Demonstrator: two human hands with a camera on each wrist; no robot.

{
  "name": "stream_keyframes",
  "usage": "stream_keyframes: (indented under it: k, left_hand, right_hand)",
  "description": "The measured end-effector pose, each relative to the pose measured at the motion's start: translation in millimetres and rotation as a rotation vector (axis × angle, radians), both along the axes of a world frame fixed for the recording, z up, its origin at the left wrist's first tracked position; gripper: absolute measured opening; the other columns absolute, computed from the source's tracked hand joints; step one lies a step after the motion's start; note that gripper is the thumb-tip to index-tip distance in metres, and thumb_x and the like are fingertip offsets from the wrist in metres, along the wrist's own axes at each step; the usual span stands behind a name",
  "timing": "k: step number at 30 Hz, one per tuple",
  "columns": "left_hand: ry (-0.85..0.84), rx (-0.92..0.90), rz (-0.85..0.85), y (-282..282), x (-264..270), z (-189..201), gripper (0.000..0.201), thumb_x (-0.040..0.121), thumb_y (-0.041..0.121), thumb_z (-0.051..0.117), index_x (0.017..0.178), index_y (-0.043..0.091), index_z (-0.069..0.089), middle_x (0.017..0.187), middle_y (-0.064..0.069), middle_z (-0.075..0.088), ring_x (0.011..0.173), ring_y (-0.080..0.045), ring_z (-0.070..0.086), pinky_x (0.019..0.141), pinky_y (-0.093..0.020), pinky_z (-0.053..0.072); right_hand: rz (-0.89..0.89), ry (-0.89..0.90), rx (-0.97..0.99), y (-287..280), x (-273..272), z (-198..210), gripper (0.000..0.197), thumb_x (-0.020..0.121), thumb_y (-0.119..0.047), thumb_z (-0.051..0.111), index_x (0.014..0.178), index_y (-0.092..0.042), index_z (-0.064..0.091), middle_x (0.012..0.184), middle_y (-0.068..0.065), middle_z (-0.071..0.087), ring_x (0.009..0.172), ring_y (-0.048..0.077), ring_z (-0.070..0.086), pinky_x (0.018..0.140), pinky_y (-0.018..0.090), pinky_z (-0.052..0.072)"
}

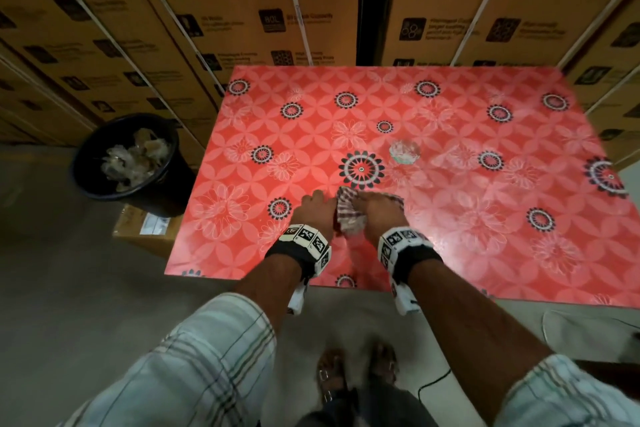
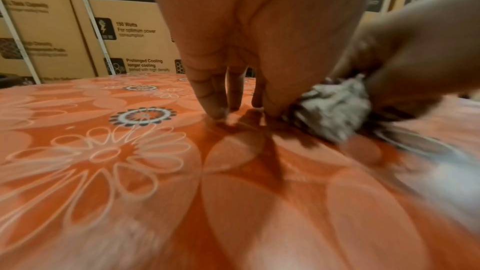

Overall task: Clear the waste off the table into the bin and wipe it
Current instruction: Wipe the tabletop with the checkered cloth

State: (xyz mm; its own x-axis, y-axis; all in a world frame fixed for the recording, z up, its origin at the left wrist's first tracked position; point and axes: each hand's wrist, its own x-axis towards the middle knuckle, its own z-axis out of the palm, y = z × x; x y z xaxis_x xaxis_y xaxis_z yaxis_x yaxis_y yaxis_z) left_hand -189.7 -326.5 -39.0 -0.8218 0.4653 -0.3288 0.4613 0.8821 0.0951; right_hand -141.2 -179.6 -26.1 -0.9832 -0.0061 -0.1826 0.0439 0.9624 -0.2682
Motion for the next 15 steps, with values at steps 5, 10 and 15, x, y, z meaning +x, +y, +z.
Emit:
stream_keyframes:
  k: [5,10,15]
  left_hand:
    - [-0.100,0.022,-0.010,11.0,-31.4,3.0,0.064,0.097,0.030,0.050,0.153,0.018,0.022,0.161,-0.015,0.013,0.145,-0.039,0.018,0.115,-0.053,0.028]
    - [-0.035,0.028,0.004,21.8,-44.9,0.4,0.056,0.092,0.006,0.047,0.146,0.011,0.033,0.150,-0.013,0.032,0.131,-0.037,0.034,0.103,-0.050,0.044]
    - [-0.101,0.089,0.088,37.5,-77.6,12.0,0.052,0.096,0.036,0.050,0.144,0.017,0.040,0.153,-0.018,0.025,0.136,-0.041,0.029,0.110,-0.052,0.036]
  right_hand:
    - [0.058,0.050,-0.079,7.1,-0.4,-2.1,0.053,0.087,-0.009,0.058,0.139,-0.015,0.046,0.146,0.009,0.042,0.133,0.028,0.039,0.111,0.031,0.026]
    - [0.060,-0.012,-0.017,36.3,-70.4,-2.0,0.056,0.091,0.000,0.046,0.144,-0.016,0.037,0.153,0.009,0.031,0.139,0.029,0.030,0.115,0.035,0.022]
    - [0.066,-0.077,0.001,38.6,-76.7,-4.2,0.052,0.090,-0.014,0.053,0.141,-0.020,0.042,0.147,0.008,0.040,0.131,0.028,0.042,0.110,0.035,0.033]
